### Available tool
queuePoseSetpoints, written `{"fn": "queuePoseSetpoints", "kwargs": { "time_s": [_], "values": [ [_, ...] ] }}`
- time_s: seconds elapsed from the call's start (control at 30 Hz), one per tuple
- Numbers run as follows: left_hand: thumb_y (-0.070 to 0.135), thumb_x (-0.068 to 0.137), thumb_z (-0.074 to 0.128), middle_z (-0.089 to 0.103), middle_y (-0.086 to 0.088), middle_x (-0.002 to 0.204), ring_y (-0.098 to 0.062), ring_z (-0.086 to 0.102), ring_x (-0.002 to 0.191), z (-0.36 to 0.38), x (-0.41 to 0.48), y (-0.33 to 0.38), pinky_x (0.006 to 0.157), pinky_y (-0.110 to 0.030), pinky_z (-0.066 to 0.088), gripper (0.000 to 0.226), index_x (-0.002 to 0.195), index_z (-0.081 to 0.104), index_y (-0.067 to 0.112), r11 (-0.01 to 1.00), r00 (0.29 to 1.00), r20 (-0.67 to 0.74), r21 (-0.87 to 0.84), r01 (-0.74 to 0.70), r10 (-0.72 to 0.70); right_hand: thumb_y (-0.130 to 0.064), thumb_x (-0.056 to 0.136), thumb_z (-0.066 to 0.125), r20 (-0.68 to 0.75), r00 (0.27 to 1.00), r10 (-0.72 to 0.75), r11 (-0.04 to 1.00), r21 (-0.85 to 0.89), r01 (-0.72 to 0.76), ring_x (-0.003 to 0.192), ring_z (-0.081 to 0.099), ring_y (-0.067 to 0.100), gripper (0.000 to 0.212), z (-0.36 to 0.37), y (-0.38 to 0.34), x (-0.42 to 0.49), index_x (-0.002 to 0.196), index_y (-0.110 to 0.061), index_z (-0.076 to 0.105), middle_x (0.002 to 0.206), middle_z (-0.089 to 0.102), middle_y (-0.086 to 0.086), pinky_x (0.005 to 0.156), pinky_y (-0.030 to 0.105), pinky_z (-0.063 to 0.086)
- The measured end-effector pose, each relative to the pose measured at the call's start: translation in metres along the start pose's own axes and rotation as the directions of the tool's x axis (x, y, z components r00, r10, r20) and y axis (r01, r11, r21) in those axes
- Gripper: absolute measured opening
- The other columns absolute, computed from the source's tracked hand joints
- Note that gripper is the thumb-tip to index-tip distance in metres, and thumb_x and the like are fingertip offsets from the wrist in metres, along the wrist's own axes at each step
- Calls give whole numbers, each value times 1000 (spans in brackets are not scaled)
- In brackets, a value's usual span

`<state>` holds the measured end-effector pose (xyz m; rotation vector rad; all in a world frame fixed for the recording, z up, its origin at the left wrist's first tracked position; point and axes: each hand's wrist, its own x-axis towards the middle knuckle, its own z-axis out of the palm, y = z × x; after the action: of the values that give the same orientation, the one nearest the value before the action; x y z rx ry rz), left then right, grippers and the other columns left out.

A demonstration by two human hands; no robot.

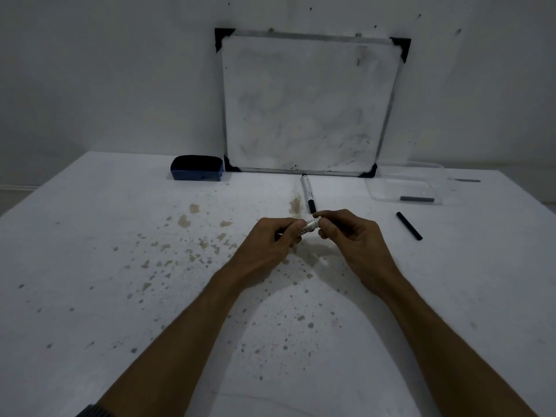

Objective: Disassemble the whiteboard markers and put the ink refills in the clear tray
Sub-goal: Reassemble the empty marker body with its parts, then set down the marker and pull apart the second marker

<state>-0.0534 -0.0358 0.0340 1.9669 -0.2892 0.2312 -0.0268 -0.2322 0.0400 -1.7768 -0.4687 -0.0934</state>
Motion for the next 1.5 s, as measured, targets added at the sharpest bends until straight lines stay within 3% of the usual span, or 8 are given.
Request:
{"fn": "queuePoseSetpoints", "kwargs": {
  "time_s": [0.17, 0.3, 0.4, 0.73, 0.83, 0.97, 1.13, 1.5],
  "values": [
    [37, 109, 48, 57, 17, 60, 0, 51, 52, 0, -1, 3, 55, -16, 44, 39, 73, 64, 40, 1000, 999, 33, 6, 24, -24, -26, 95, 68, -5, 999, 34, 999, -9, -34, 90, 73, 14, 25, -4, 2, -2, 119, -18, 74, 100, 77, -2, 85, 24, 57],
    [38, 110, 43, 59, 6, 69, -8, 55, 58, -4, 1, 7, 56, -22, 47, 39, 99, 68, 11, 985, 985, 93, -75, 155, -148, -34, 100, 60, -75, 992, 102, 995, -4, -103, 89, 74, 6, 37, 7, -1, -1, 135, -25, 60, 108, 73, -7, 79, 20, 58],
    [25, 111, 45, 78, 0, 89, -17, 78, 93, -11, 6, 12, 86, -28, 61, 27, 124, 64, 12, 927, 971, -12, -301, 224, -239, -40, 96, 63, -159, 983, 89, 989, -100, -106, 84, 72, 7, 41, 22, -2, -4, 135, -28, 56, 100, 70, -9, 77, 24, 59],
    [27, 105, 58, 75, -15, 118, -30, 72, 113, -28, 8, 8, 103, -38, 57, 17, 116, 68, 18, 794, 915, 16, -490, 359, -404, -42, 93, 67, -80, 996, 50, 965, -254, -69, 81, 67, -1, 33, 65, -24, 5, 119, -22, 68, 103, 73, -9, 69, 13, 56],
    [45, 96, 68, 75, -8, 122, -21, 70, 110, -43, 14, 2, 97, -39, 58, 27, 118, 64, 30, 880, 920, -49, -316, 354, -388, -38, 95, 66, -49, 997, 64, 935, -347, -77, 78, 63, -2, 28, 68, -24, 22, 116, -19, 67, 101, 70, -7, 66, 11, 50],
    [47, 94, 70, 70, -2, 130, -21, 65, 114, -91, 27, -25, 95, -38, 56, 43, 129, 63, 24, 936, 862, -383, -17, 352, -331, -34, 96, 66, -79, 992, -99, 758, -651, 24, 86, 66, 20, 22, 73, -15, 71, 109, -17, 70, 101, 72, 0, 80, 39, 54],
    [57, 94, 60, 47, -4, 157, -24, 40, 146, -95, 32, -75, 125, -42, 24, 64, 147, 50, 22, 727, 929, -296, 585, 359, -220, -36, 93, 68, 28, 976, -215, 499, -856, 134, 100, 61, 29, 22, 97, 15, 141, 106, -20, 73, 102, 71, 5, 87, 40, 41],
    [62, 93, 52, 40, -4, 161, -23, 35, 148, -92, 43, -102, 124, -41, 18, 66, 146, 50, 22, 698, 945, -305, 652, 297, -118, -32, 94, 66, 67, 971, -228, 444, -881, 165, 99, 59, 33, 25, 134, 52, 195, 111, -15, 73, 106, 70, 10, 86, 41, 38]
  ]
}}
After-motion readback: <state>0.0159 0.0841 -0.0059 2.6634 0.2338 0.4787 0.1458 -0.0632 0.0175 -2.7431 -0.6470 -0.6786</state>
